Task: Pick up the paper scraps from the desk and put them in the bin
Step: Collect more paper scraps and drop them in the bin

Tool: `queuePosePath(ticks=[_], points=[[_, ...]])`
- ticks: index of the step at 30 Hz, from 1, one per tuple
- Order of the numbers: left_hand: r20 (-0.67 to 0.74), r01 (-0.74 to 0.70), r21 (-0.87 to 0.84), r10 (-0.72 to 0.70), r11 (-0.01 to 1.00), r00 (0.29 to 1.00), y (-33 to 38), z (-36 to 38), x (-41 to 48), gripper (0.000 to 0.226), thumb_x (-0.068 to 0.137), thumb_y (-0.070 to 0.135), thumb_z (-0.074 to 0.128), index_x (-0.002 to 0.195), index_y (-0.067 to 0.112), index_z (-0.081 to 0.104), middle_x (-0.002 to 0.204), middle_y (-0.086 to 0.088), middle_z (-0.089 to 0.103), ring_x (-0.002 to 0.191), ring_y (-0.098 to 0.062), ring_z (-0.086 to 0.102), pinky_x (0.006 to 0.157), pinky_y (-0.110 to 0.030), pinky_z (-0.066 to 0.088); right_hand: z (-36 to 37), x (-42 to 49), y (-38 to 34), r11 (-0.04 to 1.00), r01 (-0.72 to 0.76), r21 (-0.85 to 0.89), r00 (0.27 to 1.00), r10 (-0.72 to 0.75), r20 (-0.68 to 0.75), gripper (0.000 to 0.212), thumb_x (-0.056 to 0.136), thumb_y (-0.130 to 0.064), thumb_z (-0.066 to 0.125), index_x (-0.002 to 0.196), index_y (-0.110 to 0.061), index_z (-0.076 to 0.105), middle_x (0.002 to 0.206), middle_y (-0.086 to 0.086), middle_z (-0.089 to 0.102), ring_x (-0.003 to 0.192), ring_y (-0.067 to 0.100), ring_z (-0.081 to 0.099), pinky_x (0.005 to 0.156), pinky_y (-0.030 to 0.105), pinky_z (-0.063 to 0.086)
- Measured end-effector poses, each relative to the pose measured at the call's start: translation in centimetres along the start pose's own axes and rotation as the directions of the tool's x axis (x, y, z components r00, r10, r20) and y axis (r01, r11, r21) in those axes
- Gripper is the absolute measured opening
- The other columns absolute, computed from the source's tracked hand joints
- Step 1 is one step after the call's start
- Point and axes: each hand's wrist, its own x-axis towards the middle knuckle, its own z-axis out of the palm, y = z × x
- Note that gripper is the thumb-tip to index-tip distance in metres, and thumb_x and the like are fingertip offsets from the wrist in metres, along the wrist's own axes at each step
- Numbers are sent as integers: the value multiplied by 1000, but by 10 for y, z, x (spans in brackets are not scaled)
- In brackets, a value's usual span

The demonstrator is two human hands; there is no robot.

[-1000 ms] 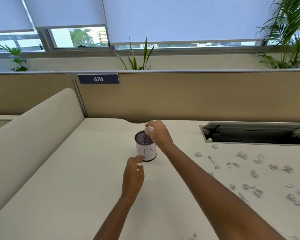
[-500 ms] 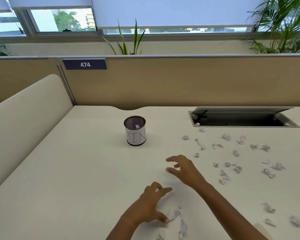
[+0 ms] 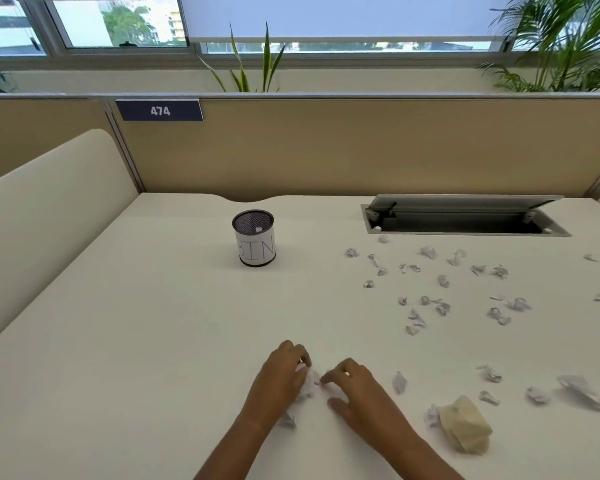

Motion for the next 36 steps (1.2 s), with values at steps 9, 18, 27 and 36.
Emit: queuePosePath(ticks=[9,18,27,36], points=[[-24,242,-134,-248,961,969,-17,-20,-19,40,94,0,33,70,27,51,82,-1,48,58,-6,43,57,-20,36,-2,12,-4,992,9,124,998,-1,-65,36,94,-24,50,128,-17,46,135,5,43,122,16,44,96,18,34],[177,199,34,-202,979,963,-1,-3,-40,81,74,30,76,138,21,29,122,-1,25,113,-16,39,93,-18,38,16,6,-9,990,133,-42,990,-135,-49,29,94,-16,41,123,-21,48,135,-2,43,123,12,35,91,29,44],[-129,53,-7,-53,999,990,3,6,-23,14,94,11,49,102,6,59,97,4,40,88,-6,48,69,-9,33,9,29,0,999,0,43,975,9,-222,26,91,-5,45,108,-10,63,112,6,63,104,19,55,84,23,43],[-219,122,-335,-203,934,954,-4,6,-3,6,89,5,58,91,4,63,86,3,54,79,-10,53,63,-8,41,15,39,-22,951,-5,310,984,59,-167,16,86,-15,57,100,-13,64,99,5,64,94,17,55,73,20,38]])
